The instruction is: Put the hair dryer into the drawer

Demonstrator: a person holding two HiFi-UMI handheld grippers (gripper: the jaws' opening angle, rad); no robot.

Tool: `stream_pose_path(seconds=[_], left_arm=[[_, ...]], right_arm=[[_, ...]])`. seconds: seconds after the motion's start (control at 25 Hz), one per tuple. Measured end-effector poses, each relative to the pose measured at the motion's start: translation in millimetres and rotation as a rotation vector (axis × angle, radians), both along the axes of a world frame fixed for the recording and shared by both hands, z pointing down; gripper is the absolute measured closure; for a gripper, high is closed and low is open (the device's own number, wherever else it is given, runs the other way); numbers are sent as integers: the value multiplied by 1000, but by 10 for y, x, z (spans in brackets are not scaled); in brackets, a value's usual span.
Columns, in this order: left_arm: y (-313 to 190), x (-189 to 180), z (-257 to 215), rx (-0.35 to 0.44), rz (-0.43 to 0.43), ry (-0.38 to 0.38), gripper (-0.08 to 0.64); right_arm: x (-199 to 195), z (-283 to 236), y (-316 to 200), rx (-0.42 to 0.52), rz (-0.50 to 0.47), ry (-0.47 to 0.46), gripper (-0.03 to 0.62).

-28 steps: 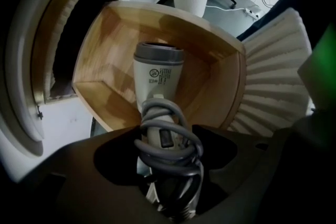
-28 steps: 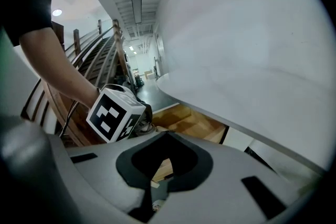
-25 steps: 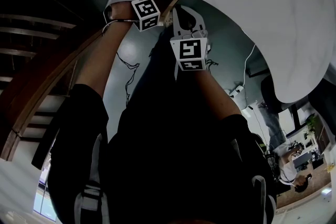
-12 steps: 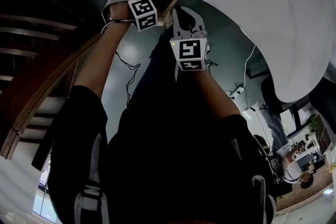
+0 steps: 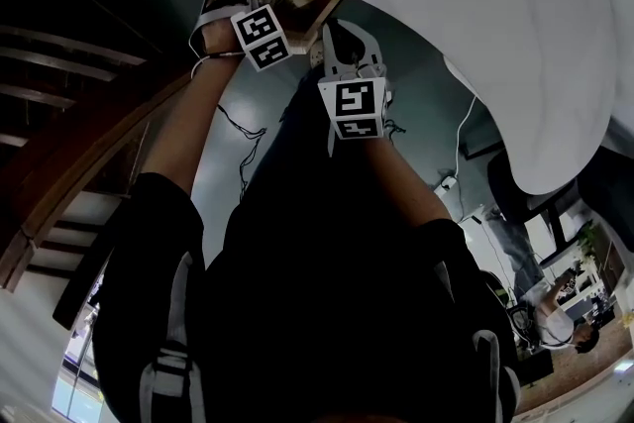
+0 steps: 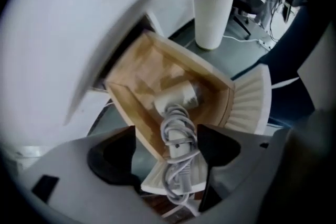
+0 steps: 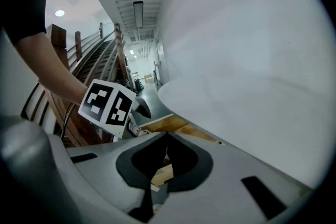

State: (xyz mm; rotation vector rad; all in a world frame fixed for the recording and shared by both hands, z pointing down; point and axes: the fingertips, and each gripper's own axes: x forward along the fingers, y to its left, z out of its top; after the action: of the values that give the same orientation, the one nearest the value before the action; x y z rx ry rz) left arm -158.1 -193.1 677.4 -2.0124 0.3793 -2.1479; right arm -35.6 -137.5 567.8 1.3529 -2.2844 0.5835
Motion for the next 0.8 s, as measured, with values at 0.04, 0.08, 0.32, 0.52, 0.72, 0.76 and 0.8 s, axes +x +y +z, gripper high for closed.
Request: stream_pose_path(seconds=[0.04,0.08,0.32,0.52,0.72,0.76,0.8], left_arm=[[-24,41,-96,36,-10,30,193],[-47,74,-193,71,-19,58,193],[-36,112,-737,235,-19,150,406],[86,95,-1206,338,-84,258,541],[162,39,-1891,438,-193,426,552],[198,58,-2007,455,-213,459,552],[235,80,-2120,473,-231,489,552]], right_arm=[[14,-47,8,9,-2,0,571],[22,-91,18,18,-4,0,569],[-36,-423,50,72,-16,-5,571],[-126,-813,52,140,-26,-7,571],[-193,-1302,-3,243,-33,17,571],[-165,-1379,14,258,-29,21,571],[-129,-1457,35,272,-22,22,571]])
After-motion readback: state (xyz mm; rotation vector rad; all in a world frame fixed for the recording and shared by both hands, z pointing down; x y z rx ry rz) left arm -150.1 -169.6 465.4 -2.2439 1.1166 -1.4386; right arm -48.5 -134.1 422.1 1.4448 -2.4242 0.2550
